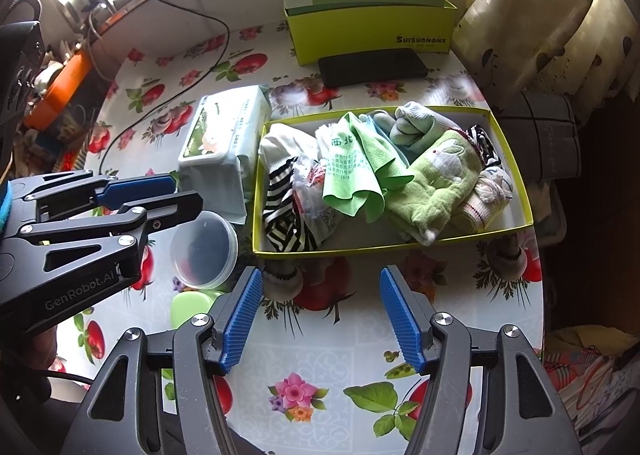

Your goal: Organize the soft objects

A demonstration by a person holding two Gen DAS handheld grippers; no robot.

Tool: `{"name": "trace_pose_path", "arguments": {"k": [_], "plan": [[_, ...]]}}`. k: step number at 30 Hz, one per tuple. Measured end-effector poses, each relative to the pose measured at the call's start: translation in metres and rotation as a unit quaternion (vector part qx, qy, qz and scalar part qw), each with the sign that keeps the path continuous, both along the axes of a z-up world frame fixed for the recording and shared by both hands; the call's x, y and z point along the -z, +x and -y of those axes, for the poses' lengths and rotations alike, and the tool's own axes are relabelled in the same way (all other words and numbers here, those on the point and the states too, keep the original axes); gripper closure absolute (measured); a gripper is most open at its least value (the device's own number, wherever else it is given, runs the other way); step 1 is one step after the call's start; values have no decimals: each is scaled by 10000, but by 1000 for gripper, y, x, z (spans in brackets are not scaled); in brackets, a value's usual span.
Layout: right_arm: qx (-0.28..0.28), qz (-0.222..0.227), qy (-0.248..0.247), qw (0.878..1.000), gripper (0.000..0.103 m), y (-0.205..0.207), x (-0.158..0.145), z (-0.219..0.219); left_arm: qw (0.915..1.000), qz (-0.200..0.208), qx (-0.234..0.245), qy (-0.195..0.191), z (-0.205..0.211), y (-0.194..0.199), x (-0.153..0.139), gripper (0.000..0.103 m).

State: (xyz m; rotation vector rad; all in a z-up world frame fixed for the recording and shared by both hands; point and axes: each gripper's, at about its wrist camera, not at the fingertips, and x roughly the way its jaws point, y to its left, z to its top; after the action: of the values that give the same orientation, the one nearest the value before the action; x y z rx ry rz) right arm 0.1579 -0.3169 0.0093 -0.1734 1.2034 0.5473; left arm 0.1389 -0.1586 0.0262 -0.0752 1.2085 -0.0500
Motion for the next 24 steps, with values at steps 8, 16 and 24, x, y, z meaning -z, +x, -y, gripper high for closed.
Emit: {"name": "trace_pose_path", "arguments": {"k": [8, 16, 24], "plan": [[-11, -9, 3, 10000, 41, -1, 1, 1, 10000, -23, 14, 34, 1, 0, 0, 73], [-5, -9, 10, 10000, 40, 0, 2, 2, 10000, -36, 40, 80, 4, 0, 2, 73], [7, -17, 25, 10000, 40, -1, 3, 4, 9999, -55, 88, 93, 6, 1, 3, 73]]}}
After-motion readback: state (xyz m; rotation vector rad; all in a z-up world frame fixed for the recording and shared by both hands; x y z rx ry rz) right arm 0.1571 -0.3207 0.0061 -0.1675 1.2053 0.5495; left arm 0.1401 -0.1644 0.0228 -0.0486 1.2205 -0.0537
